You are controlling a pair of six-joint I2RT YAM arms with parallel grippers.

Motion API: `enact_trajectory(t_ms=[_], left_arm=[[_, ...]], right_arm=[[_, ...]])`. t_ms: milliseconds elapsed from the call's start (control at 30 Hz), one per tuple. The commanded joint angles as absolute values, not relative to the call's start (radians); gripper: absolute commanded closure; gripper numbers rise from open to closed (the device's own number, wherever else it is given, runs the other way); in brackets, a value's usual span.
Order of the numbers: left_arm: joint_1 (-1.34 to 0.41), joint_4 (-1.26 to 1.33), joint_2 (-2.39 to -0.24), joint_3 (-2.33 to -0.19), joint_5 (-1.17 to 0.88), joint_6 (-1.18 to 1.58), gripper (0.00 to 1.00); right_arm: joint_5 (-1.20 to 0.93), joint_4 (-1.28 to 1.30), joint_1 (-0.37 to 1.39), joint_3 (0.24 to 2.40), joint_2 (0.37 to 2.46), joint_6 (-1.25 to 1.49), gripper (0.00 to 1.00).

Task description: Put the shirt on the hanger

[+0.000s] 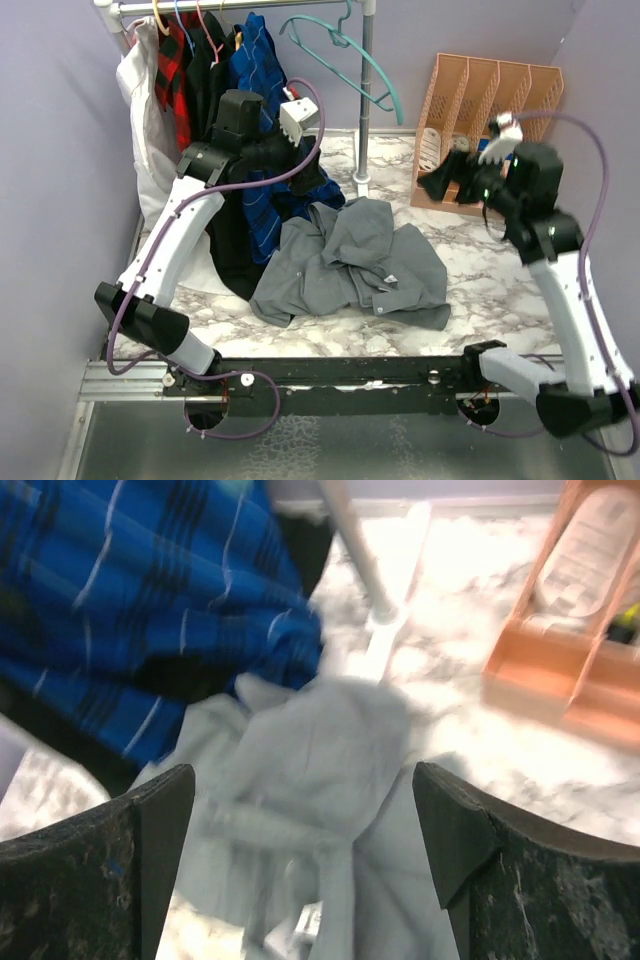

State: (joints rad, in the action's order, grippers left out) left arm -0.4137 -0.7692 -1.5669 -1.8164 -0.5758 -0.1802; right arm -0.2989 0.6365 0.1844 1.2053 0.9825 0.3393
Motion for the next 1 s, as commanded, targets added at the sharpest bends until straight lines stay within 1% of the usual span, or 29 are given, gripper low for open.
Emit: enact_trajectory(t_ms=[0,33,100,167,233,333,467,633,733,867,967], left_arm=[[-0.380,-0.653,-1.478,-1.737,-0.608,-0.110,0.18],[-0.370,-0.640,-1.472,-1.725,-0.607,-0.093,0.18],[-0.346,-0.624,-1.462,-1.712,-0.618,-0.065,0.18],[-0.334,-0.612,-1.445,-1.695,-0.626,-0.043,0.19],[-0.327,-0.605,-1.417,-1.665,-0.635,-0.042,0.19],[-0.317,-0.594,-1.367,-1.602,-0.648,-0.060,0.19],[-0.298,-0.562,-1.306,-1.511,-0.645,-0.067,0.19],[-0.276,-0.544,-1.275,-1.465,-0.662,-0.061,0.19],[-0.274,-0.544,-1.269,-1.464,-0.667,-0.062,0.19],[-0.273,-0.550,-1.274,-1.480,-0.675,-0.063,0.19],[-0.273,-0.559,-1.276,-1.489,-0.682,-0.068,0.19]], right_arm=[[-0.093,0.652,0.224,1.575,1.236,0.183,0.09],[-0.126,0.644,0.228,1.657,1.295,0.164,0.09],[-0.186,0.564,0.229,1.749,1.380,0.130,0.09],[-0.244,0.427,0.229,1.785,1.426,0.098,0.08],[-0.325,0.352,0.229,1.813,1.457,0.074,0.08],[-0.447,0.375,0.229,1.922,1.523,0.059,0.08],[-0.550,0.358,0.228,1.991,1.582,0.098,0.08],[-0.559,0.390,0.238,2.094,1.699,0.129,0.08],[-0.539,0.368,0.260,2.089,1.722,0.121,0.08],[-0.507,0.349,0.288,2.080,1.756,0.104,0.11],[-0.469,0.351,0.315,2.089,1.790,0.083,0.16]])
